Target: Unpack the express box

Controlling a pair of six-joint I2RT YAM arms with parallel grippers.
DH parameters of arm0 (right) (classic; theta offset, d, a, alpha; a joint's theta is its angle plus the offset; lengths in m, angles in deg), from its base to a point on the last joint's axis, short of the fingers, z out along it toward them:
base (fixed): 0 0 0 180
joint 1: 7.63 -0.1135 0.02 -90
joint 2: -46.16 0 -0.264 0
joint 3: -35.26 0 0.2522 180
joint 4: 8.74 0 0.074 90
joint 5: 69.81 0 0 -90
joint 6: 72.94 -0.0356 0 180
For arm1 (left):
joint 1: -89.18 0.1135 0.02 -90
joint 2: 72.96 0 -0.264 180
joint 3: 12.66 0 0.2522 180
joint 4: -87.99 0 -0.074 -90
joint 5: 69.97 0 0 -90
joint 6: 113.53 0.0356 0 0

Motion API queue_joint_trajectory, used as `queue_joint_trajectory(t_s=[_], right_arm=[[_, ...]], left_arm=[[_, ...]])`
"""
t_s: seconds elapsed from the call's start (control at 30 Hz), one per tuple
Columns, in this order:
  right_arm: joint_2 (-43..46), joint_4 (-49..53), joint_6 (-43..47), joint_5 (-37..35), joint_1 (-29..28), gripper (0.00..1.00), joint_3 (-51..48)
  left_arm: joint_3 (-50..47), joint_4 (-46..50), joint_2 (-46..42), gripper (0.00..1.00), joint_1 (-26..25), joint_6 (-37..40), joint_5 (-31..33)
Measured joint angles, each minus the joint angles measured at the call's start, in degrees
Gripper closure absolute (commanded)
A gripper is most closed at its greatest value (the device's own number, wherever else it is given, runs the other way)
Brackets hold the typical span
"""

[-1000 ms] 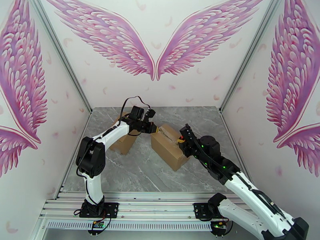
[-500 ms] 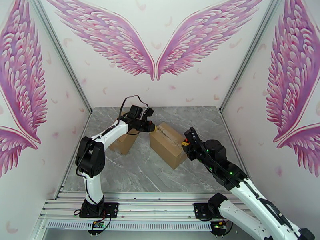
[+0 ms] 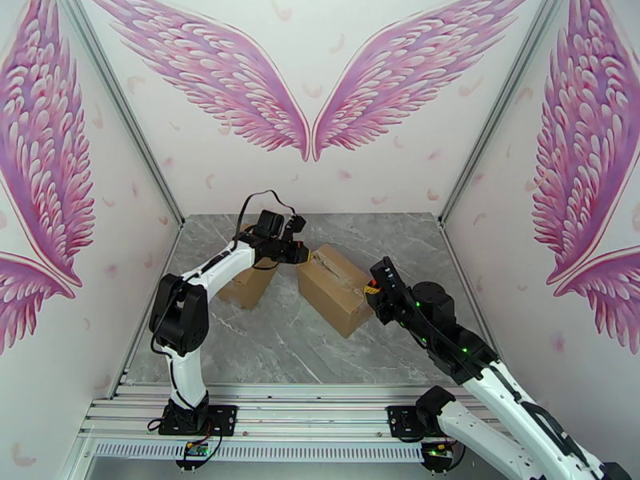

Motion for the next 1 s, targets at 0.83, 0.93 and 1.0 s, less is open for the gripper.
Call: queue_joint_trajectory(t_s=[0.83,0.93,1.0], right_arm=[[-10.2,-14.7,-1.4,2.9,0.2,0.95,-0.2],[-12.2,-16.8,-1.3,2.7,0.2,0.95,-0.2],[-13.7,-18.5,-1.2,2.7,0.3,0.95,-0.2]], left_arm=[[-4.9,-1.4,-4.4,1.00,4.3,0.3,5.0],[-5.3,-2.3,-4.4,1.00,4.8,0.3,5.6],[-5.5,-2.8,-4.5,1.00,5.0,0.3,6.0]])
